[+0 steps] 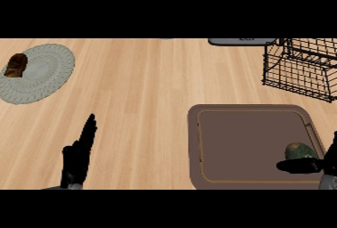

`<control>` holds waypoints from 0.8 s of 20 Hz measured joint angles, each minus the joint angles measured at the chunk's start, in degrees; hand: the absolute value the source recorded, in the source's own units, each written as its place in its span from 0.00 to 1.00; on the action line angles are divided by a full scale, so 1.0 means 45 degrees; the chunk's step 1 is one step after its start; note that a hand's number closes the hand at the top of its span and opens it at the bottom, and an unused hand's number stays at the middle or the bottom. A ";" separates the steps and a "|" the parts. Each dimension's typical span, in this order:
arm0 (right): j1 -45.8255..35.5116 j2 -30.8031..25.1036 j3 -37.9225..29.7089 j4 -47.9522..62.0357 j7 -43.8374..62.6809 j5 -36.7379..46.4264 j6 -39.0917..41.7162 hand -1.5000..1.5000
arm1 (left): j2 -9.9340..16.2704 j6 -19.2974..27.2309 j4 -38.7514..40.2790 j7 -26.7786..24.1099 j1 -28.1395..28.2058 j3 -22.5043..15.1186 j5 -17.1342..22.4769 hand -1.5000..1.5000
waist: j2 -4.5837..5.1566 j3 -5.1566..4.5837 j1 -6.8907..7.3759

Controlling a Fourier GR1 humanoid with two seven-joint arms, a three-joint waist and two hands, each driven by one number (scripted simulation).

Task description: Pick the squash from the tray and place it in the tiered basket

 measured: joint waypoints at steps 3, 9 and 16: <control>-0.0214 0.0190 -0.0411 0.0558 -0.0270 -0.0019 0.0271 0.00 | 0.0056 -0.0205 0.0020 0.0021 0.0001 0.0158 0.0141 0.50 | -0.0002 0.0002 -0.0002; -0.0664 0.0694 -0.1194 0.1044 -0.0392 -0.0085 0.0702 0.00 | 0.0002 -0.0213 0.0109 -0.0147 -0.0018 0.0243 -0.0029 0.50 | -0.0015 0.0019 -0.0030; -0.0425 0.1490 -0.1558 0.1519 -0.0759 0.0243 0.0656 0.00 | -0.0064 -0.0300 0.0090 0.0073 -0.0036 0.0397 -0.0116 0.50 | -0.0018 0.0018 -0.0055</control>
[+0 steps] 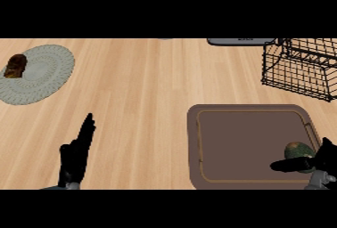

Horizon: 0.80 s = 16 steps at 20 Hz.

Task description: Pick the squash from the tray and place it in the tiered basket

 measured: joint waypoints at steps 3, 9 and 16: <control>-0.0056 -0.0056 -0.0336 0.0224 -0.0286 0.0102 0.0038 1.00 | -0.0037 0.0055 -0.0202 0.0194 0.0082 -0.0001 -0.0146 0.50 | -0.0011 -0.0040 -0.0007; -0.0344 -0.0081 -0.0594 0.0868 -0.0817 0.0795 -0.0117 1.00 | 0.0035 -0.0285 -0.0435 0.0373 0.0253 0.0322 -0.0121 0.50 | -0.0075 -0.0199 -0.0062; -0.0333 -0.1895 -0.0449 0.2006 -0.3341 0.0796 0.0737 1.00 | -0.0095 -0.0314 -0.0525 0.0441 0.0280 0.0337 -0.0314 0.50 | -0.0040 -0.0189 0.0005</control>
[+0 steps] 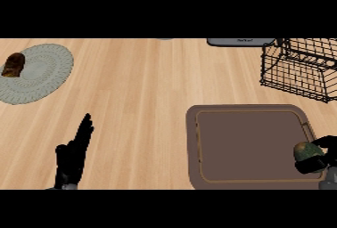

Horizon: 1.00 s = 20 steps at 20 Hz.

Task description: Pick the squash from the tray and place it in the tiered basket

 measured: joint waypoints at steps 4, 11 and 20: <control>0.0143 -0.2077 0.0686 0.0434 -0.3641 -0.0812 0.1531 1.00 | -0.0082 -0.0028 0.0052 -0.0119 -0.0058 -0.0052 -0.0022 0.50 | 0.0107 0.0132 0.0153; -0.0118 -0.5600 -0.0604 0.2471 -1.0402 -0.2729 0.1930 1.00 | -0.0189 0.0020 0.0106 -0.0193 0.0003 -0.0058 -0.0060 0.50 | 0.0146 0.0234 0.0086; -0.2098 -0.8470 -0.4812 0.5928 -1.4356 -0.6606 0.3370 1.00 | -0.0205 -0.0014 0.0169 -0.0231 0.0042 0.0036 -0.0104 0.50 | 0.0068 0.0202 -0.0022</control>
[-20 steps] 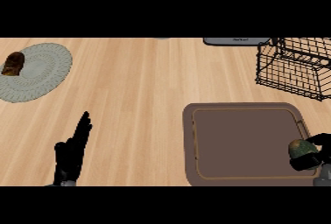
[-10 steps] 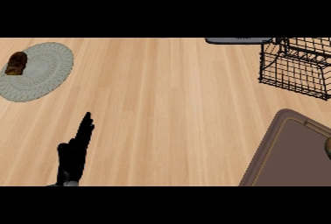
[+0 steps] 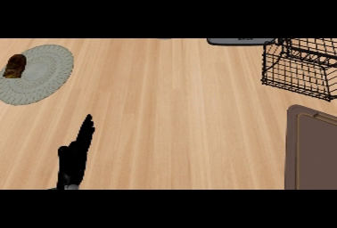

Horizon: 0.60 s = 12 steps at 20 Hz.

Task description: Pick the squash from the tray and place it in the tiered basket

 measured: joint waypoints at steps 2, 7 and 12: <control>-0.0365 -0.0772 -0.0640 0.0506 -0.0601 -0.0406 0.0173 1.00 | -0.0034 0.0019 0.0076 -0.0105 -0.0034 0.0037 -0.0044 0.50 | -0.0008 -0.0003 0.0004; -0.1563 -0.2400 -0.1122 0.1785 -0.1570 -0.0694 0.0257 1.00 | -0.0170 0.0068 0.0149 -0.0038 -0.0168 -0.0067 -0.0309 0.50 | 0.0004 -0.0012 0.0116; -0.3062 -0.3384 -0.0773 0.2576 -0.1111 -0.0860 0.0387 1.00 | -0.0263 -0.0178 0.0371 -0.0249 -0.0279 0.0115 -0.0291 0.50 | -0.0007 -0.0013 0.0181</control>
